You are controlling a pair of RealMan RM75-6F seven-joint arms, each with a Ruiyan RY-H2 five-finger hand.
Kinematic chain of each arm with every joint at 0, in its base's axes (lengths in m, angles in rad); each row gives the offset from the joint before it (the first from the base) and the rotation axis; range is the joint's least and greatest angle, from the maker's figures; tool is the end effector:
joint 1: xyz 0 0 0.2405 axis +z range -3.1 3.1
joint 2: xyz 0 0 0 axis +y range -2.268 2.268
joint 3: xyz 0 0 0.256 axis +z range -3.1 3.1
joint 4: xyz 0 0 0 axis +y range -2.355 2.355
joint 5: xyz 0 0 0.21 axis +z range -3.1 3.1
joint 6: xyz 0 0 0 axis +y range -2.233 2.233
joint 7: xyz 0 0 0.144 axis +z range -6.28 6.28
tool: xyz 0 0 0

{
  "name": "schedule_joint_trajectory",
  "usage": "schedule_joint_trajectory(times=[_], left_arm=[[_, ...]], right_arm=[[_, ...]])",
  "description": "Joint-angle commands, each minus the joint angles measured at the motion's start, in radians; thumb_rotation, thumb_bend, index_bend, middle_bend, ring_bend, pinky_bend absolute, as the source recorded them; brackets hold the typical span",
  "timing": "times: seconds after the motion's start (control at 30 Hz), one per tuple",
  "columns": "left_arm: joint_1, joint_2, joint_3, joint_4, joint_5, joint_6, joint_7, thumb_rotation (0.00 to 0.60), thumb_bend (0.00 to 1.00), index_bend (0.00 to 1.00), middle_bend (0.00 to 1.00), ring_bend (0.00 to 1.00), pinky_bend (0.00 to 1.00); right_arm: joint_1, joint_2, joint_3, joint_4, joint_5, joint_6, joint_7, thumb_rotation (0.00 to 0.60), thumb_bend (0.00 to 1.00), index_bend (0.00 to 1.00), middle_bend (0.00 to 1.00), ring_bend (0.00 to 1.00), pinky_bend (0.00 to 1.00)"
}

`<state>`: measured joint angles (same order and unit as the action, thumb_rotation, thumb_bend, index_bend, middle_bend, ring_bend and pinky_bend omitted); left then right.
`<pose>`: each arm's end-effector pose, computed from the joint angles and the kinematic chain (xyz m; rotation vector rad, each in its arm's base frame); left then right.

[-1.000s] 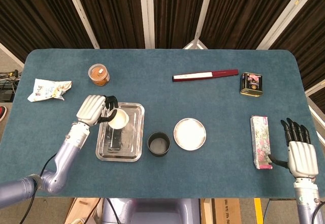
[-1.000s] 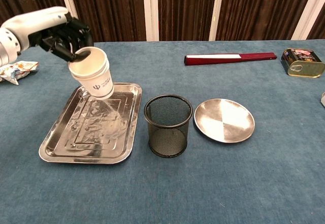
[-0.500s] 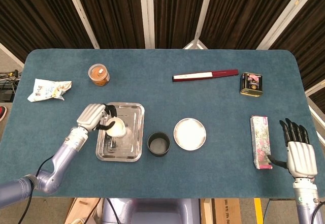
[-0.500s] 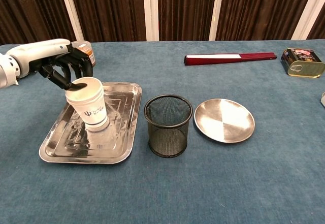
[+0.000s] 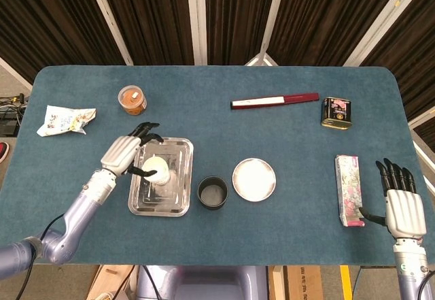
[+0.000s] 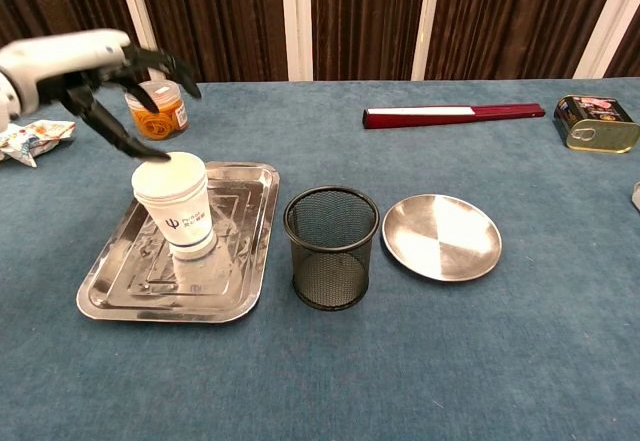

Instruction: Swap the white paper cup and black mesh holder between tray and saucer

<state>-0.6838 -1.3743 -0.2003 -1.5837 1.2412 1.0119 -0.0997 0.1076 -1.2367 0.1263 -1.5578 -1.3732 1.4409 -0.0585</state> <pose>-0.1533 0.3446 0.0443 -1.7113 -1.2071 -1.2358 -0.3196 -0.2031 0.1373 1.2662 -0.9397 0.8875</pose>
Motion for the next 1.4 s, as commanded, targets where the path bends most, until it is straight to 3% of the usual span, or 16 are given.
schedule_joint_trajectory(times=[0.03, 0.1, 0.2, 0.3, 0.43, 0.6, 0.77, 0.97, 1.4], left_arm=[[0.102, 0.048, -0.024, -0.078, 0.16, 0.279, 0.012, 0.6, 0.13, 0.29, 0.07, 0.02, 0.24], [0.16, 0.056, 0.008, -0.066, 0.247, 0.408, 0.082, 0.6, 0.13, 0.29, 0.07, 0.02, 0.24], [0.226, 0.066, 0.063, -0.045, 0.301, 0.492, 0.157, 0.6, 0.13, 0.29, 0.13, 0.06, 0.24], [0.358, 0.065, 0.161, 0.011, 0.342, 0.62, 0.253, 0.6, 0.13, 0.31, 0.14, 0.06, 0.23], [0.443, 0.045, 0.195, 0.078, 0.34, 0.696, 0.213, 0.6, 0.13, 0.32, 0.13, 0.05, 0.21], [0.496, 0.053, 0.201, 0.106, 0.301, 0.7, 0.214, 0.6, 0.13, 0.31, 0.07, 0.01, 0.17], [0.513, 0.076, 0.186, 0.054, 0.243, 0.667, 0.288, 0.6, 0.13, 0.26, 0.0, 0.0, 0.13], [0.522, 0.095, 0.163, 0.022, 0.204, 0.637, 0.284, 0.6, 0.13, 0.22, 0.0, 0.0, 0.13], [0.527, 0.096, 0.13, 0.024, 0.168, 0.592, 0.284, 0.6, 0.14, 0.22, 0.0, 0.0, 0.13]], right_arm=[[0.002, -0.002, -0.002, 0.003, -0.004, -0.002, 0.002, 0.6, 0.0, 0.0, 0.0, 0.0, 0.0], [0.004, -0.003, -0.005, 0.007, -0.011, -0.006, 0.005, 0.6, 0.0, 0.0, 0.0, 0.0, 0.0], [0.009, -0.001, -0.014, 0.009, -0.026, -0.015, 0.016, 0.6, 0.0, 0.0, 0.0, 0.0, 0.0], [0.027, 0.014, -0.043, -0.002, -0.079, -0.051, 0.055, 0.6, 0.0, 0.0, 0.0, 0.0, 0.0], [0.079, 0.049, -0.063, -0.033, -0.148, -0.119, 0.102, 0.6, 0.0, 0.0, 0.0, 0.0, 0.0], [0.223, 0.094, -0.045, -0.154, -0.24, -0.267, 0.069, 0.6, 0.0, 0.0, 0.0, 0.0, 0.0], [0.345, 0.103, -0.011, -0.254, -0.192, -0.448, 0.022, 0.6, 0.0, 0.0, 0.0, 0.0, 0.0], [0.482, 0.059, 0.037, -0.317, -0.079, -0.631, -0.036, 0.6, 0.0, 0.0, 0.0, 0.0, 0.0], [0.668, -0.145, 0.097, -0.251, 0.199, -0.709, -0.263, 0.6, 0.0, 0.0, 0.0, 0.0, 0.0]])
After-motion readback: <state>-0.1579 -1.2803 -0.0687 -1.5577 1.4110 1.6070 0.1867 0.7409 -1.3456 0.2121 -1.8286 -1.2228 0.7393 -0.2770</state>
